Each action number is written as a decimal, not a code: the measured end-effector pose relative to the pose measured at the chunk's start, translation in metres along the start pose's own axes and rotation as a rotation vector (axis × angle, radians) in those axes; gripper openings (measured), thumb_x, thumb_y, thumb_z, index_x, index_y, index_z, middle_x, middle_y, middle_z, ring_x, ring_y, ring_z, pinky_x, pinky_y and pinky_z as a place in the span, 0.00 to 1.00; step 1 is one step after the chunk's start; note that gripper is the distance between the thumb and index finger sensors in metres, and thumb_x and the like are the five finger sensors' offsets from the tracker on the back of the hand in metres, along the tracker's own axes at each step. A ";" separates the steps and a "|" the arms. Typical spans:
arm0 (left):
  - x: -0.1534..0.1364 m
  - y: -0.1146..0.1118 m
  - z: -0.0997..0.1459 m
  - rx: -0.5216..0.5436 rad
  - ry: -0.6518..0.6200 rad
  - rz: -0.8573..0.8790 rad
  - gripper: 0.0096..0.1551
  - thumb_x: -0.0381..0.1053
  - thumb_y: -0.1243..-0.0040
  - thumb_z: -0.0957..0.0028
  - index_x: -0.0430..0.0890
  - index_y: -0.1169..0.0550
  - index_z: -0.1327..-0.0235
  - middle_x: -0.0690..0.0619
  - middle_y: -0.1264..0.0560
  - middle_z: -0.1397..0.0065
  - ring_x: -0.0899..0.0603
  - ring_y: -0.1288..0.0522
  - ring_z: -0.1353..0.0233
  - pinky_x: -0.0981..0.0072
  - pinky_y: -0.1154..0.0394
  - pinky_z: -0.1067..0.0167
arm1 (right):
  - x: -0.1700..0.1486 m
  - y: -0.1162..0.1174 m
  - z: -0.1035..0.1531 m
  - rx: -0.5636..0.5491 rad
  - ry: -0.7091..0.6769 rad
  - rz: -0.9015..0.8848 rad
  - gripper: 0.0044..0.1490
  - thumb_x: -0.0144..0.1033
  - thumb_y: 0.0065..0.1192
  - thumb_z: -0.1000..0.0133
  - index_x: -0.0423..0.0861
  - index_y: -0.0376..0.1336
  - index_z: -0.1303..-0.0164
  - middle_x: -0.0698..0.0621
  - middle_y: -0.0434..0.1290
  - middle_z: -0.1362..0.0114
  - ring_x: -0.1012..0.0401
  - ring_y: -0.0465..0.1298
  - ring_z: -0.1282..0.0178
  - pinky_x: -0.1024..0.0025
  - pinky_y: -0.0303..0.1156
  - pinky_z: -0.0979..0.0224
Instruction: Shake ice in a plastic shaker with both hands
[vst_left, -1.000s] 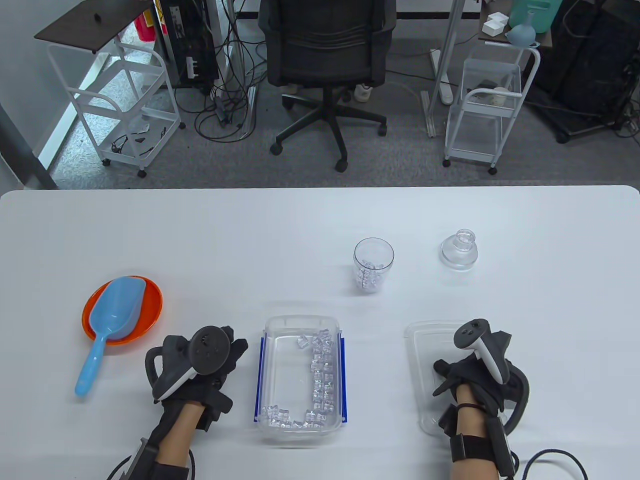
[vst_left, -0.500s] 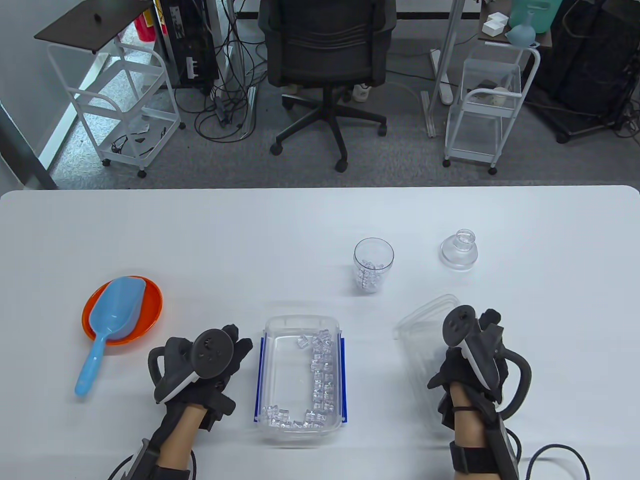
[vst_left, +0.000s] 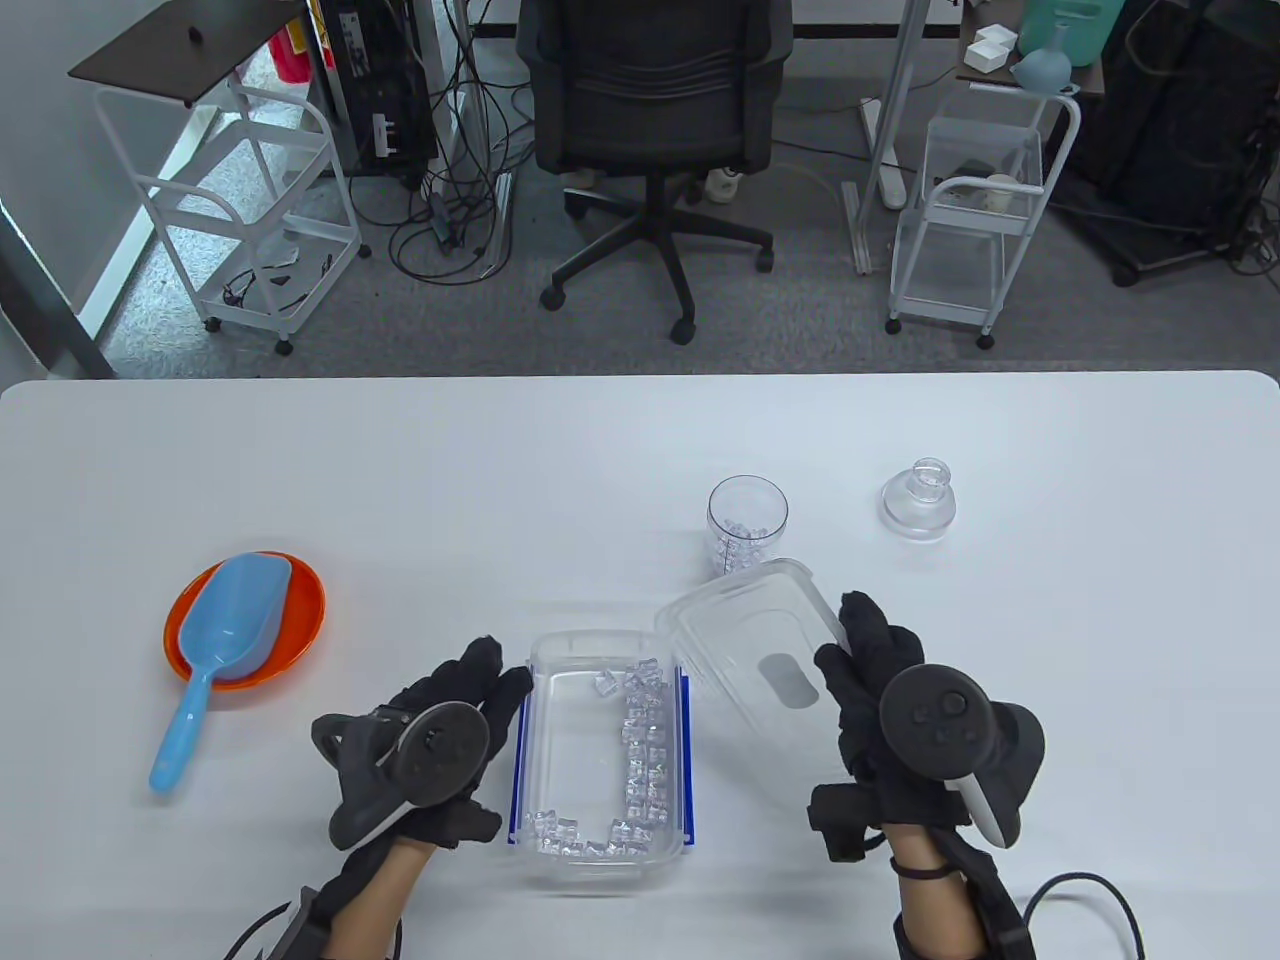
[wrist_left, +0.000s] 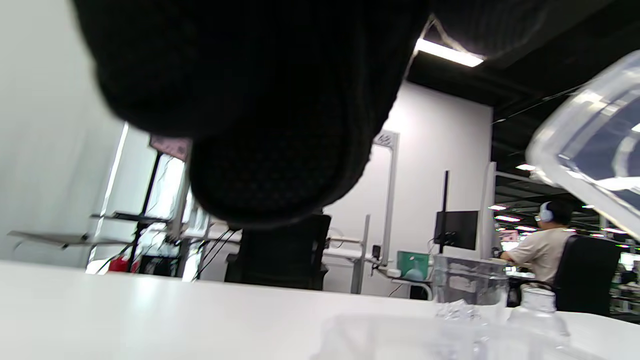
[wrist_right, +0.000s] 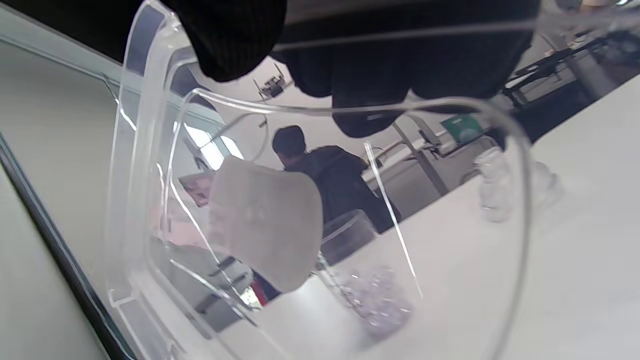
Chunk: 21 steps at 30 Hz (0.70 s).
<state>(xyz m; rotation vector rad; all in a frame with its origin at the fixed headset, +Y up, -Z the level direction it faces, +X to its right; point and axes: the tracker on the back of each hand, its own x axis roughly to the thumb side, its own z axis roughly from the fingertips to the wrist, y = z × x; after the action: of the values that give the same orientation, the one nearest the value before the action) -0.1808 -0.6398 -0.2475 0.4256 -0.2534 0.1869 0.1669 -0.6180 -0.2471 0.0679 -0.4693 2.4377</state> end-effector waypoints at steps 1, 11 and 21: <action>0.008 0.004 0.002 0.027 -0.033 -0.021 0.34 0.64 0.52 0.43 0.41 0.18 0.42 0.45 0.12 0.51 0.48 0.11 0.61 0.71 0.16 0.66 | 0.004 0.001 0.002 -0.029 -0.050 -0.026 0.34 0.33 0.60 0.43 0.35 0.59 0.28 0.41 0.70 0.40 0.47 0.80 0.49 0.45 0.77 0.44; 0.068 0.006 0.022 0.022 -0.281 0.104 0.42 0.68 0.54 0.43 0.43 0.33 0.24 0.39 0.23 0.32 0.43 0.15 0.42 0.67 0.17 0.52 | 0.056 0.039 0.029 -0.025 -0.420 -0.209 0.31 0.37 0.55 0.41 0.42 0.56 0.27 0.46 0.67 0.33 0.46 0.77 0.37 0.45 0.74 0.36; 0.056 -0.002 0.018 0.048 -0.345 0.421 0.44 0.57 0.48 0.41 0.23 0.39 0.31 0.26 0.27 0.35 0.42 0.16 0.40 0.69 0.16 0.49 | 0.066 0.088 0.042 0.362 -0.469 -0.602 0.36 0.39 0.49 0.37 0.37 0.49 0.21 0.33 0.56 0.23 0.31 0.62 0.28 0.37 0.65 0.32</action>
<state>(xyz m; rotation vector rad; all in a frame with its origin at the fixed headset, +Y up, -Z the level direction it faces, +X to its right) -0.1304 -0.6423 -0.2162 0.4474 -0.6801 0.5343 0.0581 -0.6571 -0.2245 0.8241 -0.1583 1.8659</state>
